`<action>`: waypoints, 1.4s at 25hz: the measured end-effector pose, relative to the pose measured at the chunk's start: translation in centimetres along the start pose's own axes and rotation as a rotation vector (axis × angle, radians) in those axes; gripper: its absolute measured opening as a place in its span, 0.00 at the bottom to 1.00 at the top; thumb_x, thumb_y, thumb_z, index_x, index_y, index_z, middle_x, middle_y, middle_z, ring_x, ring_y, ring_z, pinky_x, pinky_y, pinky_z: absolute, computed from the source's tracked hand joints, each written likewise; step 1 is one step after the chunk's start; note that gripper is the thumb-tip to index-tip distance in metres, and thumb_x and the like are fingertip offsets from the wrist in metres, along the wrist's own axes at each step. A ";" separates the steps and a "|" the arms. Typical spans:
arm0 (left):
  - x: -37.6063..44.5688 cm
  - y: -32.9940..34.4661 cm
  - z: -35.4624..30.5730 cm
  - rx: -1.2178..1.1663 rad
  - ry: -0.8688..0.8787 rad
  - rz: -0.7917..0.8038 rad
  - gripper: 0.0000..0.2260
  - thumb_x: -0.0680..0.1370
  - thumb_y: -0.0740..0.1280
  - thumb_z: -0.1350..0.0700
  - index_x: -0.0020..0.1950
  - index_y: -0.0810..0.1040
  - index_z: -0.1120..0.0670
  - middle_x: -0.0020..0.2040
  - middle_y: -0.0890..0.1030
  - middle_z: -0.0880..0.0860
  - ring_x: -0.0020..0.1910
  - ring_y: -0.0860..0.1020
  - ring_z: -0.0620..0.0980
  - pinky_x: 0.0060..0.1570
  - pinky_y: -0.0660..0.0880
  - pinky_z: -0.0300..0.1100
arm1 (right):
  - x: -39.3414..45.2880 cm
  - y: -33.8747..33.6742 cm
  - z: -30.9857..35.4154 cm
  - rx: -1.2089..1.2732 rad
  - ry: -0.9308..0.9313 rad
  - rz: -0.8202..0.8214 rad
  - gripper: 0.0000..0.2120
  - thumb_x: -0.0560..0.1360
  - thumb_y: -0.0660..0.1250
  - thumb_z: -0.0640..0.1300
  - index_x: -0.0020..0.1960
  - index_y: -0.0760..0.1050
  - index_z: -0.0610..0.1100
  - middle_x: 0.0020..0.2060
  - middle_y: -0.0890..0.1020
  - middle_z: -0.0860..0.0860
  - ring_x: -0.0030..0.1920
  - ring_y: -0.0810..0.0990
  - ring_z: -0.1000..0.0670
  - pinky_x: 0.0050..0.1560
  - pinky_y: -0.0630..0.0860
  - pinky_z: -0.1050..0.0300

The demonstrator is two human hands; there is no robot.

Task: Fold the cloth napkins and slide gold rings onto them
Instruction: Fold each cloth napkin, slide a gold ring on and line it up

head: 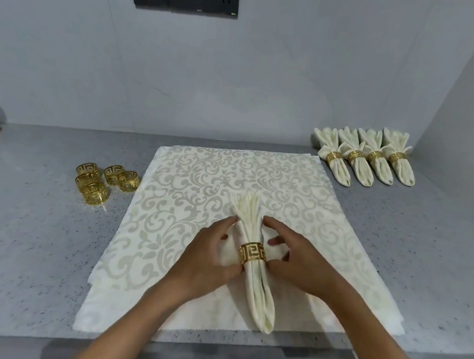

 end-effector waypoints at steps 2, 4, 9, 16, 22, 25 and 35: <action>1.1 -0.5 -0.3 -0.037 0.033 0.095 0.35 0.69 0.77 0.48 0.65 0.60 0.25 0.60 0.69 0.24 0.62 0.68 0.29 0.53 0.68 0.26 | 1.7 -0.5 0.4 0.030 -0.057 0.149 0.42 0.70 0.74 0.41 0.76 0.58 0.63 0.68 0.68 0.66 0.61 0.73 0.60 0.47 0.74 0.67; 1.8 -0.9 0.1 -0.024 0.045 0.112 0.35 0.67 0.79 0.46 0.64 0.63 0.26 0.60 0.72 0.29 0.60 0.70 0.31 0.50 0.70 0.28 | 2.0 -0.9 0.5 0.012 -0.098 0.157 0.41 0.68 0.77 0.44 0.74 0.60 0.64 0.66 0.69 0.67 0.60 0.73 0.62 0.50 0.76 0.63; 1.6 -1.2 2.2 0.014 0.033 -0.044 0.24 0.66 0.79 0.49 0.57 0.74 0.39 0.54 0.77 0.37 0.56 0.74 0.36 0.51 0.70 0.33 | 0.2 -0.9 0.2 -0.001 -0.160 -0.083 0.26 0.66 0.79 0.53 0.60 0.71 0.58 0.54 0.76 0.63 0.57 0.76 0.59 0.54 0.75 0.61; 0.0 -0.2 2.0 -0.093 0.056 -0.284 0.09 0.70 0.77 0.61 0.46 0.85 0.49 0.43 0.82 0.41 0.46 0.81 0.40 0.49 0.77 0.35 | -2.7 1.6 0.9 -0.168 -0.124 -0.412 0.07 0.75 0.71 0.48 0.53 0.80 0.51 0.45 0.82 0.60 0.46 0.79 0.58 0.49 0.75 0.59; -0.9 1.2 0.6 -0.090 -0.021 -0.342 0.03 0.74 0.74 0.56 0.44 0.86 0.48 0.40 0.83 0.41 0.42 0.80 0.38 0.44 0.78 0.38 | -2.8 3.4 1.5 -0.171 -0.026 -0.488 0.07 0.78 0.65 0.41 0.46 0.80 0.50 0.36 0.82 0.57 0.38 0.79 0.56 0.39 0.74 0.59; -0.7 -0.4 -0.3 0.046 -0.055 -0.231 0.05 0.75 0.70 0.50 0.43 0.86 0.47 0.39 0.84 0.43 0.41 0.80 0.39 0.44 0.78 0.40 | -2.3 1.4 2.2 -0.250 -0.051 -0.408 0.12 0.78 0.61 0.38 0.49 0.81 0.52 0.44 0.83 0.61 0.42 0.79 0.61 0.44 0.75 0.59; 8.1 -4.3 -2.4 0.502 0.217 -0.162 0.16 0.79 0.65 0.60 0.66 0.77 0.49 0.61 0.80 0.47 0.59 0.76 0.48 0.56 0.68 0.37 | 7.3 -3.8 3.6 -0.485 -0.150 -0.292 0.15 0.78 0.66 0.43 0.64 0.75 0.50 0.53 0.84 0.50 0.52 0.81 0.48 0.52 0.78 0.52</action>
Point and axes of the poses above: each hand's wrist, its own x-axis towards the middle knuckle, its own y-axis out of the palm, z = x × y, the point moved 4 cm from there along x, towards the middle knuckle
